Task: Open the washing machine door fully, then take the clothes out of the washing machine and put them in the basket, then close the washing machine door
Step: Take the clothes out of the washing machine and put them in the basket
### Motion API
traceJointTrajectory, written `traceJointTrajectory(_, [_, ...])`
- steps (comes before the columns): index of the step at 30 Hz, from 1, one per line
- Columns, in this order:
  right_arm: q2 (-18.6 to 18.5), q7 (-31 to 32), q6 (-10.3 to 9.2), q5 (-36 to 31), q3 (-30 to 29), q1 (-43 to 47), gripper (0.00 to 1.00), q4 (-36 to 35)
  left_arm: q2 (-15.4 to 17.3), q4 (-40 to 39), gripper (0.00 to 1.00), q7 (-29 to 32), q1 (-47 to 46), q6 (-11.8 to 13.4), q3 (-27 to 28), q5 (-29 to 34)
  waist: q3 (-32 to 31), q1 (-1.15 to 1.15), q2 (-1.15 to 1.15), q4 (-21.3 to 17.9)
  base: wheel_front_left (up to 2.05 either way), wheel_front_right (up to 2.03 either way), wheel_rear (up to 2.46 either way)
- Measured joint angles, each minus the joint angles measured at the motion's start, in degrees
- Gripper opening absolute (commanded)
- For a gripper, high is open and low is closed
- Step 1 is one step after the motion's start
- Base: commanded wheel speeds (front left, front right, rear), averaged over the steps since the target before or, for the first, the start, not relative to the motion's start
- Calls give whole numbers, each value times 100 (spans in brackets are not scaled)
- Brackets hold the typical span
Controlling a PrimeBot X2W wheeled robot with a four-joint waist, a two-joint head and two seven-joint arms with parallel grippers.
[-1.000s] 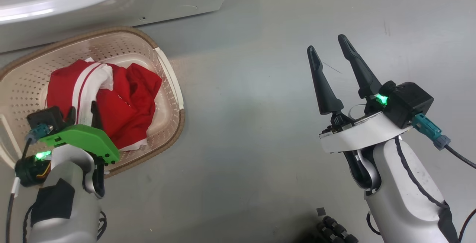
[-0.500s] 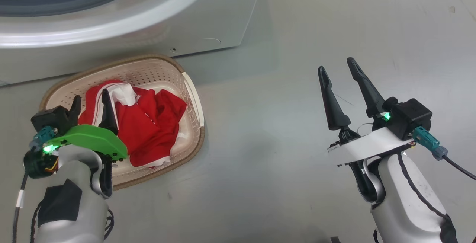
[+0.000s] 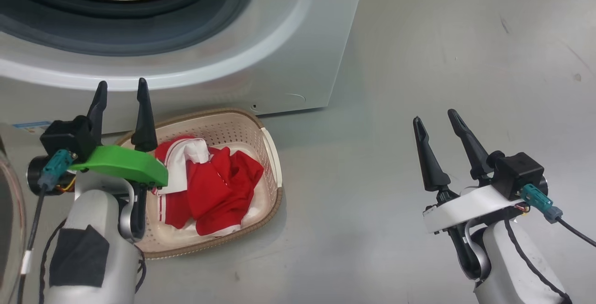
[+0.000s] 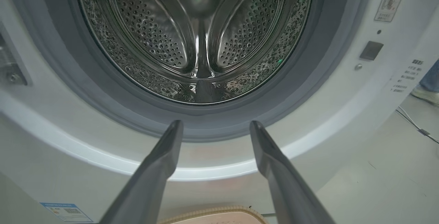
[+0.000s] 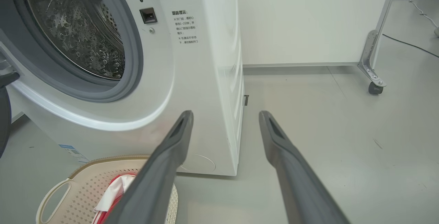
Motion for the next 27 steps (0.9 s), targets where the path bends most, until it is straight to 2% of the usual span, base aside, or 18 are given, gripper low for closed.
traceJointTrajectory(8, [3, 0, -2, -38, -43, 246, 100, 40, -12, -744, 100, 1, 591, 93, -112, 236, -626, 0, 0, 224, 0, 0, 0])
traceJointTrajectory(15, [9, 0, -11, -40, -93, 490, 100, 41, -11, -1116, 100, 0, 1285, 283, -196, 380, -1021, 0, 0, 338, 0, 0, 0])
traceJointTrajectory(20, [20, 0, -59, -40, -91, 681, 100, 47, -10, -1344, 100, 0, 1771, 436, -229, 455, -1242, 0, 0, 378, 0, 0, 0])
traceJointTrajectory(27, [25, 0, -104, -41, -94, 839, 100, 41, -5, -1685, 100, 1, 2314, 493, -322, 472, -1468, 0, 0, 363, 0, 0, 0])
